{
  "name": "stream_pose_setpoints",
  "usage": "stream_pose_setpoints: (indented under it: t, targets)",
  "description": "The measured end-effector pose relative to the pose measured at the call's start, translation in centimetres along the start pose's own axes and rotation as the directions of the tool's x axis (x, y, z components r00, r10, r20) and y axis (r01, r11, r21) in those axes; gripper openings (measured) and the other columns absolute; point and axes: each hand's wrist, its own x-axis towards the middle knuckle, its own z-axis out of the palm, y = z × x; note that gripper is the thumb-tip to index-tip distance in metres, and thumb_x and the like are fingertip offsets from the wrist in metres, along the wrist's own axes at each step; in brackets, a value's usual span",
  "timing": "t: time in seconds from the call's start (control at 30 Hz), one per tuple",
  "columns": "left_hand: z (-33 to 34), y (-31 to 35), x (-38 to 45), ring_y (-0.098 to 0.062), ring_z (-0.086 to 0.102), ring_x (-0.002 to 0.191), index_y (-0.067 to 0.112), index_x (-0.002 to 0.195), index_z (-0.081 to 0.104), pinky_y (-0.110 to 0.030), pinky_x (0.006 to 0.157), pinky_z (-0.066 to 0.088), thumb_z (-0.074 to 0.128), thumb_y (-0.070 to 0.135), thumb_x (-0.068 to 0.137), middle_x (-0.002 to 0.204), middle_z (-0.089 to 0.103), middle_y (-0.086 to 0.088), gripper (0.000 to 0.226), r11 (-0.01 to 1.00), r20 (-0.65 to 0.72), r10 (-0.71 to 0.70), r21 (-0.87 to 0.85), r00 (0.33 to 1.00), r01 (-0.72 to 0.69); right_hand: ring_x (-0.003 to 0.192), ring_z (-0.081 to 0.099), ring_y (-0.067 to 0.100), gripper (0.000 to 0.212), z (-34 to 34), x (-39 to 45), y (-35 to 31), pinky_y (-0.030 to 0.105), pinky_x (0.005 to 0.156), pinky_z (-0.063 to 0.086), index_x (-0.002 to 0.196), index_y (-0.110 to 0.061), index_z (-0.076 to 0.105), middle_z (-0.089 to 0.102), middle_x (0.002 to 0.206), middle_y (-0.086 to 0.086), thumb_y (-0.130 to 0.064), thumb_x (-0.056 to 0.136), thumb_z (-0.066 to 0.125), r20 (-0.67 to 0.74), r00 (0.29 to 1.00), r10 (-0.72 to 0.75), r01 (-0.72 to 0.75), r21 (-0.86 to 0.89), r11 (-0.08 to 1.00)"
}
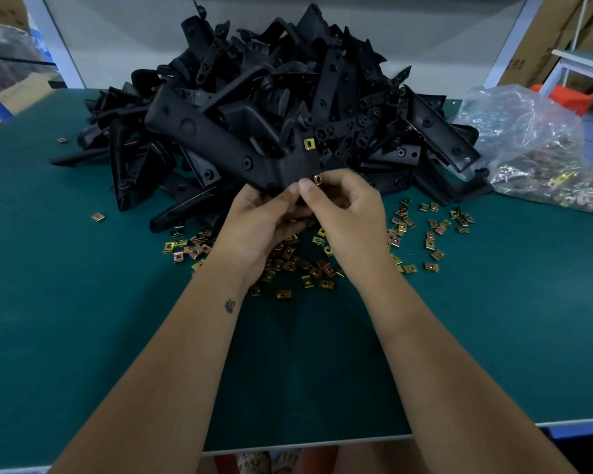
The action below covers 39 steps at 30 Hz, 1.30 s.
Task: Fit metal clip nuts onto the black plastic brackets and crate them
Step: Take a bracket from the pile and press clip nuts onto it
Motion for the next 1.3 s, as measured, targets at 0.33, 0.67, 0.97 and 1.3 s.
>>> stream_pose_setpoints:
  t: [0.33,0.67,0.97,1.3]
  targets:
    - [0.4,-0.1,-0.2,-0.011,0.069,0.079,0.017,0.107,0.069,-0.024,0.070,0.057,0.060,0.014,0.098,0.097,0.075,0.001,0.013,0.998,0.001,-0.034,0.043,0.999,0.034,0.076,0.064,0.020,0.027,-0.2,-0.2,0.0,0.046,0.071,0.052,0.083,-0.010,0.073,0.068,0.074,0.002,-0.033,0.093,0.063,-0.023,0.994,-0.111,0.103,-0.234,0.967]
    - [0.3,0.0,-0.2,-0.006,0.058,0.056,0.014,0.112,0.068,-0.020,0.052,0.049,0.064,0.017,0.096,0.081,0.068,0.008,0.018,0.984,-0.034,-0.030,0.176,0.999,0.035,0.063,0.053,-0.001,0.018,-0.5,0.0,0.2,0.014,0.057,0.037,0.075,-0.028,0.064,0.059,0.064,-0.014,-0.034,0.092,0.064,-0.044,0.994,-0.102,0.089,-0.230,0.969]
    - [-0.4,1.2,-0.2,-0.005,0.054,0.055,0.023,0.099,0.072,-0.017,0.051,0.045,0.060,0.022,0.099,0.077,0.071,0.010,0.012,0.997,-0.229,0.075,-0.016,0.971,-0.081,0.079,0.057,-0.008,0.003,-0.7,0.2,0.2,0.010,0.069,0.041,0.090,-0.035,0.067,0.059,0.077,-0.028,-0.032,0.091,0.065,-0.034,0.991,-0.127,0.115,-0.242,0.963]
    - [0.3,0.5,-0.5,-0.005,0.058,0.062,0.026,0.104,0.074,-0.019,0.056,0.050,0.061,0.023,0.098,0.088,0.072,0.010,0.014,0.993,-0.183,0.047,0.116,0.982,-0.026,0.109,0.062,0.009,0.027,-1.3,0.1,-0.2,0.038,0.095,0.050,0.117,-0.015,0.069,0.070,0.112,-0.005,-0.027,0.095,0.061,-0.086,0.987,-0.136,0.113,-0.235,0.965]
